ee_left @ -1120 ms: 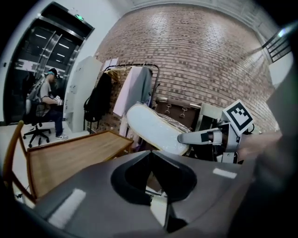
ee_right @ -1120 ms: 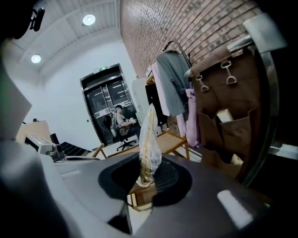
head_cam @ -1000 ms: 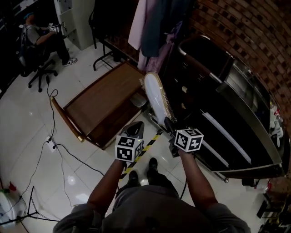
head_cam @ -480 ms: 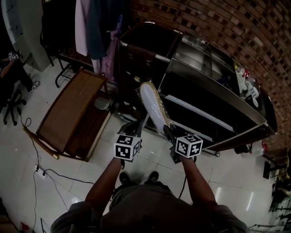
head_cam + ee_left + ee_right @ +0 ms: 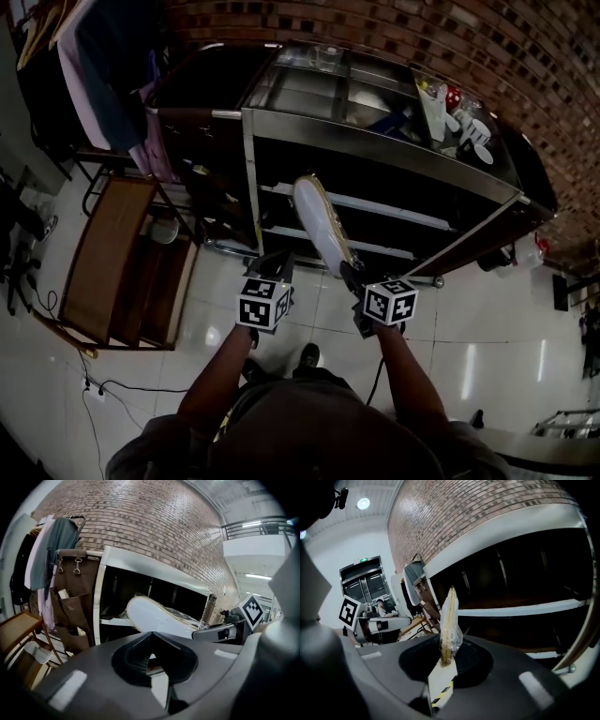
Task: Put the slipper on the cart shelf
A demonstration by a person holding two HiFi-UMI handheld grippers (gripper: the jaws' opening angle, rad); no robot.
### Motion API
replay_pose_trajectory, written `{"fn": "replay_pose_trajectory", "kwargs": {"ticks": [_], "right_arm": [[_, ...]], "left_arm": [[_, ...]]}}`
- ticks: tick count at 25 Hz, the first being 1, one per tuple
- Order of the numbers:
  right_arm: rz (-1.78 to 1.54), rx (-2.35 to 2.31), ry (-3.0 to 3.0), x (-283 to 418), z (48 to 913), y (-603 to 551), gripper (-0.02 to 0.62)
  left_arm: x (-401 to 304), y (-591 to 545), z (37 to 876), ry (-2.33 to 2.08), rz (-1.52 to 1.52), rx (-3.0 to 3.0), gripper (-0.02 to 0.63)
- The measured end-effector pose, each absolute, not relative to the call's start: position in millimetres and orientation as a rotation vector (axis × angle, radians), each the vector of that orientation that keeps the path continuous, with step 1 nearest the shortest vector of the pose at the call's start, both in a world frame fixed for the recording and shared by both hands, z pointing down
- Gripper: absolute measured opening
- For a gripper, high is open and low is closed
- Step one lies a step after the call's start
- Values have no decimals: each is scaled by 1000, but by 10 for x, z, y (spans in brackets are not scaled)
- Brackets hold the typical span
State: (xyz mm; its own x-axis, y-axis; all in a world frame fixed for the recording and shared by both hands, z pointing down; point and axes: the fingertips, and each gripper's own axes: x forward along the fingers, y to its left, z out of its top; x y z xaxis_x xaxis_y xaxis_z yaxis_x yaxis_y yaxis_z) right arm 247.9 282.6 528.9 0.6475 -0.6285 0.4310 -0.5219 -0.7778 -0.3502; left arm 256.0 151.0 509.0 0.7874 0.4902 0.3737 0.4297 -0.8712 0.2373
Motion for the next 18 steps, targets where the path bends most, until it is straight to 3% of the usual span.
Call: {"fn": "replay_pose_trajectory", "kwargs": {"ticks": [8,18], "right_arm": [[-730,-2738,733,2832,5251,3861,57],[-695,-2739,609,3325,5222,4081,57]], "left_arm": [[2803,2428,5100,829,680,2866,8],[3182,2757,5050,922,685,2855,8]]}}
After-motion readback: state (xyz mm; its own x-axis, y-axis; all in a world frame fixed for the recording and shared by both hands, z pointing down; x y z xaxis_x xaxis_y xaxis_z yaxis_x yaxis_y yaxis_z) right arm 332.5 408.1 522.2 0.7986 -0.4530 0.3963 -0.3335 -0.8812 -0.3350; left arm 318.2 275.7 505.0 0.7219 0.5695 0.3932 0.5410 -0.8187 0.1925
